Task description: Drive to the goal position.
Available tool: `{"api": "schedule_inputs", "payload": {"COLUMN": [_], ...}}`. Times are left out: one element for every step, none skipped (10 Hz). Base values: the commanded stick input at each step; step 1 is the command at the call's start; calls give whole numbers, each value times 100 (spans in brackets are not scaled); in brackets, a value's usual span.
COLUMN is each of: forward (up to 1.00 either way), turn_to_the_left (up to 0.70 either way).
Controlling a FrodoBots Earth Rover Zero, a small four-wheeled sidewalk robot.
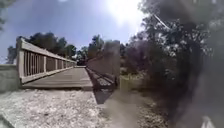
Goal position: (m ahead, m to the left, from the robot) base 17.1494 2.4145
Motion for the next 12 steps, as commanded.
{"api": "schedule_inputs", "payload": {"forward": [70,70,70,70,70,70,70,70,70,70,70,70], "turn_to_the_left": [35,35,35,14,0,0,0,0,0,-4,-35,-35]}}
